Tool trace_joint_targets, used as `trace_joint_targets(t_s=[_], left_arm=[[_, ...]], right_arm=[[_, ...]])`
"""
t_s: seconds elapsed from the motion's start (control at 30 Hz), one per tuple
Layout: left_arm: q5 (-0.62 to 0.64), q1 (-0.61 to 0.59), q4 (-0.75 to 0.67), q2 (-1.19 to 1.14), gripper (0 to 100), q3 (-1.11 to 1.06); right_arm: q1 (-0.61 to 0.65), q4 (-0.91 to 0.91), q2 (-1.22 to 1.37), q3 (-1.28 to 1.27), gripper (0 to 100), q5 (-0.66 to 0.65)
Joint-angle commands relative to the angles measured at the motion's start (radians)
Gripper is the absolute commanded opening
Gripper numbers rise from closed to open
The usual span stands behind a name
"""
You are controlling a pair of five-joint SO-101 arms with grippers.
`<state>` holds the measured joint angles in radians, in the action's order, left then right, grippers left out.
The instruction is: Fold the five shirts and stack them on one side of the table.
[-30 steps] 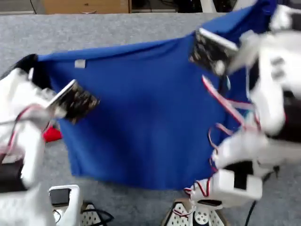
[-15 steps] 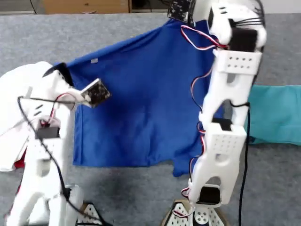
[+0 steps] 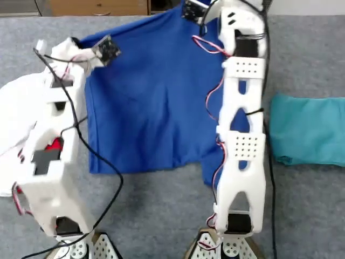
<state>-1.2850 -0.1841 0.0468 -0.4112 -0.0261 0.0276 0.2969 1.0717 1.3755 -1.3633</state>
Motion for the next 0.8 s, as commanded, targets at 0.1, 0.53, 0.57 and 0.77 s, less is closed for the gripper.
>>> trace_joint_targets(t_s=[0.1, 0.53, 0.57, 0.77], left_arm=[[0.002, -0.038, -0.011, -0.119, 2, 0.236], [0.000, -0.052, 0.405, 0.088, 2, 0.104], [0.000, -0.051, 0.494, 0.117, 2, 0.104], [-0.077, -0.041, 0.919, 0.234, 2, 0.110]], right_arm=[[0.012, -0.213, 0.056, 0.004, 0.2, -0.051], [-0.028, 0.227, 0.087, 0.214, 0.2, -0.063], [-0.031, 0.336, 0.087, 0.260, 0.2, -0.058], [-0.085, 0.833, -0.005, 0.292, 0.2, -0.025]])
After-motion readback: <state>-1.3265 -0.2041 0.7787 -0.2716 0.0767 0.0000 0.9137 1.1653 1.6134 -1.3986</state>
